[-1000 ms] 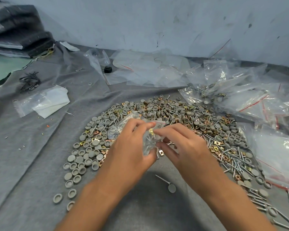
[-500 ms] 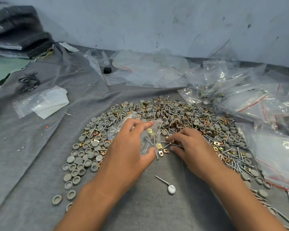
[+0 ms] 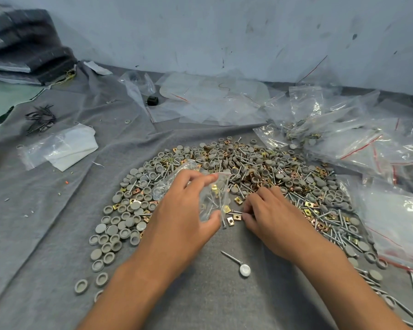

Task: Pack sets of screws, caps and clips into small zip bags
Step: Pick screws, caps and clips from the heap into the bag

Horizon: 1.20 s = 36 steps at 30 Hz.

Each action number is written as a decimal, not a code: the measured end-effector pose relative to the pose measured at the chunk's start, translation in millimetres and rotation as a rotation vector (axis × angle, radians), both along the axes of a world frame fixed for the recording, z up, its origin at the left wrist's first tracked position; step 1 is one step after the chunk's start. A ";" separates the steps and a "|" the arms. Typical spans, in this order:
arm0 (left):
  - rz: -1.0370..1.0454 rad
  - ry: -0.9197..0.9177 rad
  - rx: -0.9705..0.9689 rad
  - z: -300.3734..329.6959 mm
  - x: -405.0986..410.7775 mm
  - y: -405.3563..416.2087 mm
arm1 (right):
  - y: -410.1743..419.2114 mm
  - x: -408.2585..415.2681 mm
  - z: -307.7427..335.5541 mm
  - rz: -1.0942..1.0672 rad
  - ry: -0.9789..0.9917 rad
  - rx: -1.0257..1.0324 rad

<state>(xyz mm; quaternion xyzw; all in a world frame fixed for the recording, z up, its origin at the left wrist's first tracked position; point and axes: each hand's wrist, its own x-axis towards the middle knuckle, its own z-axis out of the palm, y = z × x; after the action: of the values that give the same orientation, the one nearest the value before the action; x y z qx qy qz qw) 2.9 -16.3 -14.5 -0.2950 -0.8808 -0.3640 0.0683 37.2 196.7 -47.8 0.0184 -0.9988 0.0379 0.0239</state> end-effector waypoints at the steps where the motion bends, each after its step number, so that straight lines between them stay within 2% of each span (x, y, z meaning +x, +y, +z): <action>1: 0.000 0.001 -0.001 0.3 -0.1 0.0 | -0.1 1.9 0.1 0.019 0.005 0.023; 6: 0.000 0.011 -0.009 -0.2 -0.4 0.9 | -1.1 5.4 5.7 0.056 -0.008 0.002; 12: -0.002 0.015 -0.012 -2.0 -0.9 0.6 | 3.9 5.4 12.3 0.033 0.019 -0.244; 14: -0.005 0.015 -0.014 -3.0 -1.0 0.9 | 2.5 5.9 20.5 0.005 0.139 -0.461; 16: -0.008 0.014 -0.009 -4.2 -1.9 1.7 | -1.7 9.0 31.9 0.070 0.393 -0.615; 17: -0.008 0.014 -0.007 -4.7 -2.4 2.1 | -5.2 11.0 38.4 0.119 0.488 -0.641; 19: -0.005 0.017 0.000 -5.4 -3.0 2.0 | -12.9 14.5 46.4 0.230 0.557 -0.635; 21: -0.009 0.028 0.002 -5.6 -2.6 1.7 | -19.3 16.1 48.0 0.297 0.518 -0.577; 25: -0.009 0.036 0.015 -5.5 -2.4 2.3 | -29.0 14.4 43.2 0.267 0.451 -0.395; 31: -0.011 0.036 0.015 -5.7 -2.5 1.5 | -15.3 11.0 36.6 0.147 0.442 -0.507; 34: 0.008 0.027 0.037 -4.7 -3.4 0.7 | -1.3 9.8 22.8 0.005 0.170 -0.420; 36: 0.014 0.028 0.040 -3.8 -3.3 0.5 | -3.0 9.5 10.2 -0.010 0.012 -0.318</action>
<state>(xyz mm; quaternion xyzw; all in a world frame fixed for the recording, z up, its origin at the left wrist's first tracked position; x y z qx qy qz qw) -0.4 -15.8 -18.2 -0.2924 -0.8743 -0.3769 0.0892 46.7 193.7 -37.6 0.0094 -0.9801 0.1954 0.0328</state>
